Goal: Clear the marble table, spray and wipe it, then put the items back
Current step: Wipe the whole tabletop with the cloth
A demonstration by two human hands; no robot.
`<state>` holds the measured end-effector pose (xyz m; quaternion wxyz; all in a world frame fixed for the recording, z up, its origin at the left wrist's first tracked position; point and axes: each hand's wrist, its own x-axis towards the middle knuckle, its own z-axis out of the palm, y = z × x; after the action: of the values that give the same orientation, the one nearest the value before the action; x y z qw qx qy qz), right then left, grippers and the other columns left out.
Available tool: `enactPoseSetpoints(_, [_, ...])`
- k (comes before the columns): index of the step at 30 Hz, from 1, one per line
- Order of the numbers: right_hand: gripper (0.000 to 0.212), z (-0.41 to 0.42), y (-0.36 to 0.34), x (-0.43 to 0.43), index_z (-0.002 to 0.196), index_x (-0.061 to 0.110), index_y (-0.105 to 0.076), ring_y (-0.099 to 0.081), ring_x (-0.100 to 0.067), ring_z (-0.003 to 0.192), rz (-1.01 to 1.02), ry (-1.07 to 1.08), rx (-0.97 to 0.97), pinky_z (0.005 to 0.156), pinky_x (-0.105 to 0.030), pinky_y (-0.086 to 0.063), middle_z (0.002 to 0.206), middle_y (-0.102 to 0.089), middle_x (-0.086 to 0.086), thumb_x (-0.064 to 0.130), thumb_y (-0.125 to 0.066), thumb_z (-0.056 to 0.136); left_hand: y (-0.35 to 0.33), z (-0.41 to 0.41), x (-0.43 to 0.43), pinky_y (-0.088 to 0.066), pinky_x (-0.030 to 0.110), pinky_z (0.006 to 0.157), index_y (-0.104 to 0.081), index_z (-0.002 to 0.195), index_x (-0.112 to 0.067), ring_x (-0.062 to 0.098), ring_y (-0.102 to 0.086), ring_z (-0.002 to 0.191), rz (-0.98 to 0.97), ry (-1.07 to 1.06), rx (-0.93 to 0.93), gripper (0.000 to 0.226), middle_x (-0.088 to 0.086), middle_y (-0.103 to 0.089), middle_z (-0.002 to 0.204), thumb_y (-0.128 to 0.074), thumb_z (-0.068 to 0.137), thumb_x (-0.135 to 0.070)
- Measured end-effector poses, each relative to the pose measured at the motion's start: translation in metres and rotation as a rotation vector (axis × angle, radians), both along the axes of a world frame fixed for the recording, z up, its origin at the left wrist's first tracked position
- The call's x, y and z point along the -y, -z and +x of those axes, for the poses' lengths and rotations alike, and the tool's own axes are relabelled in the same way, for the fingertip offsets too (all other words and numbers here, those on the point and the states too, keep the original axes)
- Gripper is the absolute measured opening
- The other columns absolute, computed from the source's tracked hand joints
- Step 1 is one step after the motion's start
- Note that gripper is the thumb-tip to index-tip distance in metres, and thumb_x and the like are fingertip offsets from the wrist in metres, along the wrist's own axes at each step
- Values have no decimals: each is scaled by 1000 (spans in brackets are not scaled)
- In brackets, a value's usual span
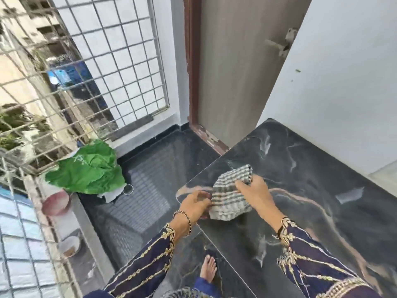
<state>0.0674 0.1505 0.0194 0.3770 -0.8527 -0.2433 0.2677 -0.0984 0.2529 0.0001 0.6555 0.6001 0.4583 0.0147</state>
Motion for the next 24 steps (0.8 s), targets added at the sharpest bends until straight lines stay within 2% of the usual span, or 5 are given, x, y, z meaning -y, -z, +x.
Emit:
enactPoseSetpoints(6, [43,11,-6,-45,133,23,-56,-65,-29,76,-142,-184,673,67,-38,-48,81,-65,-1,33,-65,92,19,-18,-51,-46,21,51,-65,78,-23,12,-60,60,95,-133,-48,26,0,-70,79,-52,91,-5])
enactPoseSetpoints(9, [51,1,23,-60,141,31,-53,-62,-27,106,-255,-309,600,80,-38,-47,108,-60,-3,36,-65,92,31,-33,-71,-49,26,60,-66,74,-24,16,-60,63,106,-179,-71,25,-2,-72,76,-56,91,-9])
enactPoseSetpoints(12, [61,-18,78,-67,158,34,-29,-11,-22,156,-407,-577,508,124,-41,-11,168,-22,0,44,-49,102,39,-47,-89,-50,28,60,-67,75,-24,17,-62,64,93,-173,-91,25,2,-74,79,-55,90,-7])
enactPoseSetpoints(15, [60,-37,106,-69,160,39,1,25,-15,151,-449,-580,447,123,-37,18,167,15,10,47,-29,108,45,-61,-103,-50,26,56,-68,77,-23,16,-64,68,101,-132,-107,25,2,-77,84,-53,90,-8])
enactPoseSetpoints(24, [61,-113,102,-62,160,34,-20,-10,-28,155,-395,-766,594,123,-44,-1,167,-14,7,52,-22,101,38,-63,-124,-53,30,64,-64,78,-26,16,-64,72,158,-15,-86,23,2,-76,88,-53,92,-11])
